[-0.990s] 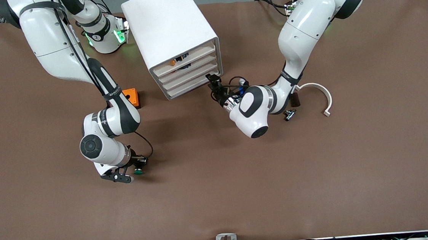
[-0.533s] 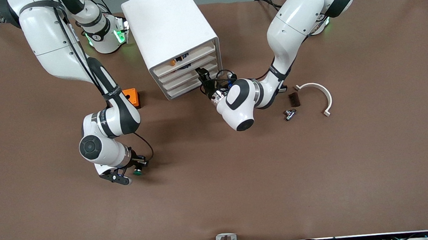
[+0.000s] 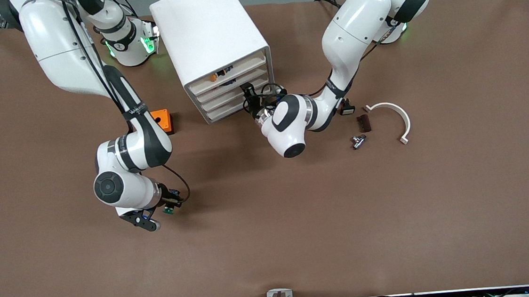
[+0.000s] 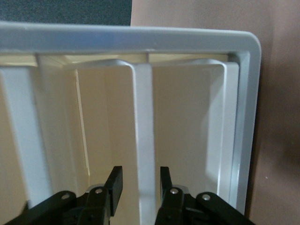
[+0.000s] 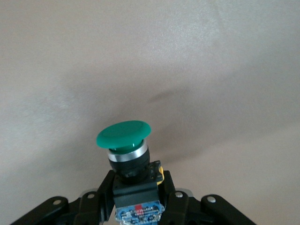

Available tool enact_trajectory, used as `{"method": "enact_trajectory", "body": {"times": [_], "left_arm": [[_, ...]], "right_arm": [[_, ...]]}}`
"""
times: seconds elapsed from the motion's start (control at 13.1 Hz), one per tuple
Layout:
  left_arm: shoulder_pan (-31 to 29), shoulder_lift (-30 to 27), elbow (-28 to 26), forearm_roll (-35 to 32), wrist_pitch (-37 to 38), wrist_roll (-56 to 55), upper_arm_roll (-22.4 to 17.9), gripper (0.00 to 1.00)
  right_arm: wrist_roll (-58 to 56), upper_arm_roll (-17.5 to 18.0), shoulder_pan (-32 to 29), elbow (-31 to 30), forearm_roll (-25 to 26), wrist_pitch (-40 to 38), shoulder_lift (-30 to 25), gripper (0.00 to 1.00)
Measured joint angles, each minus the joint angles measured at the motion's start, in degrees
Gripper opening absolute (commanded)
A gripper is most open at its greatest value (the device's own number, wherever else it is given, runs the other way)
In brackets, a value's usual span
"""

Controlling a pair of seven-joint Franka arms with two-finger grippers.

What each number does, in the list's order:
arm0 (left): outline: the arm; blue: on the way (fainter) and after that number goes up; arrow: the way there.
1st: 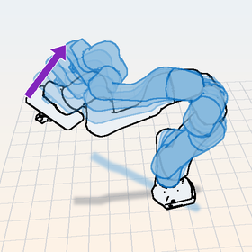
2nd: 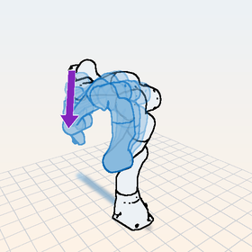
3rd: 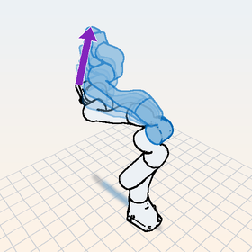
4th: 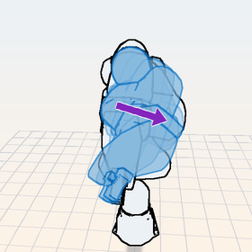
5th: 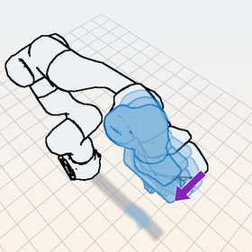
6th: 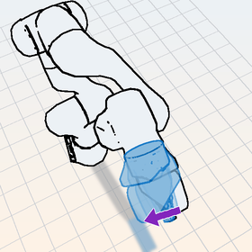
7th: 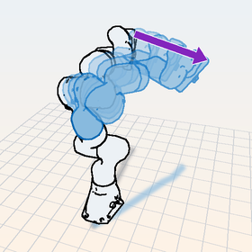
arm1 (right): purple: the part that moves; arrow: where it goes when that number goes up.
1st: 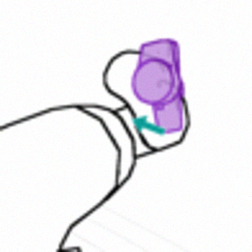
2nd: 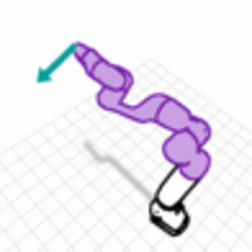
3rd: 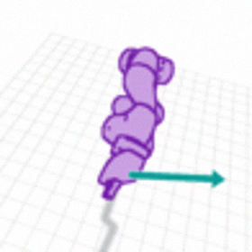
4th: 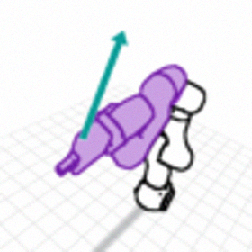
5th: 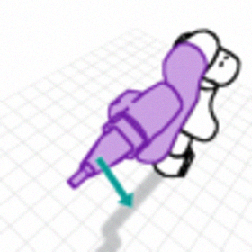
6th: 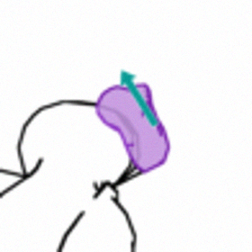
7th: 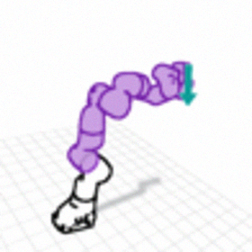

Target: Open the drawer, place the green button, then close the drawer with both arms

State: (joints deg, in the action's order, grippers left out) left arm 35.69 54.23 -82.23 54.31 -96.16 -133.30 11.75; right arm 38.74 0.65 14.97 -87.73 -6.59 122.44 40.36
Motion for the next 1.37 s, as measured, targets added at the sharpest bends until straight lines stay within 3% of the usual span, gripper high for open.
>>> {"method": "enact_trajectory", "body": {"times": [0.08, 0.15, 0.23, 0.53, 0.99, 1.07, 1.14, 1.22, 1.37], "left_arm": [[0.2, 0.1, 0.0, 0.0, -0.1, 0.0, 0.0, 0.26], [0.2, 0.1, 0.0, 0.0, -0.3, 0.0, 0.0, 0.05], [0.2, 0.1, 0.0, 0.0, -0.4, 0.0, 0.0, 0.00], [-0.3, 0.1, 0.7, 0.2, 0.0, 0.0, -1.1, 0.01], [-2.7, 0.0, 5.5, 0.2, 2.3, 5.2, -8.0, 0.08], [-3.9, 0.0, 5.7, 0.2, 2.4, 6.6, -8.3, 0.17], [-4.9, 0.0, 5.8, 0.2, 2.5, 7.8, -8.3, 0.45], [-5.6, 0.0, 6.0, 0.5, 1.9, 9.5, -8.2, 0.99], [-6.8, 0.0, 6.7, 0.5, -0.1, 12.1, -8.4, 1.00]], "right_arm": [[1.6, 0.0, 0.4, 1.4, 0.0, -1.8, -0.2, 0.01], [3.5, 0.1, 0.9, 2.4, 0.0, -3.3, -0.6, 0.02], [5.2, 0.1, 1.5, 3.1, 0.0, -4.8, -1.1, 0.02], [11.6, 0.1, 3.1, 4.1, 0.0, -7.8, -4.1, 0.01], [24.0, 0.2, 7.3, 4.3, -0.1, -9.5, -6.5, 0.01], [27.4, 0.2, 8.3, 4.3, -0.1, -10.0, -7.1, 0.01], [30.5, 0.2, 9.4, 4.4, -0.1, -11.3, -7.8, 0.01], [33.2, 0.2, 10.6, 4.4, -0.1, -12.8, -8.5, 0.01], [37.8, 0.2, 12.5, 4.4, 0.0, -14.6, -9.8, 0.02]]}}
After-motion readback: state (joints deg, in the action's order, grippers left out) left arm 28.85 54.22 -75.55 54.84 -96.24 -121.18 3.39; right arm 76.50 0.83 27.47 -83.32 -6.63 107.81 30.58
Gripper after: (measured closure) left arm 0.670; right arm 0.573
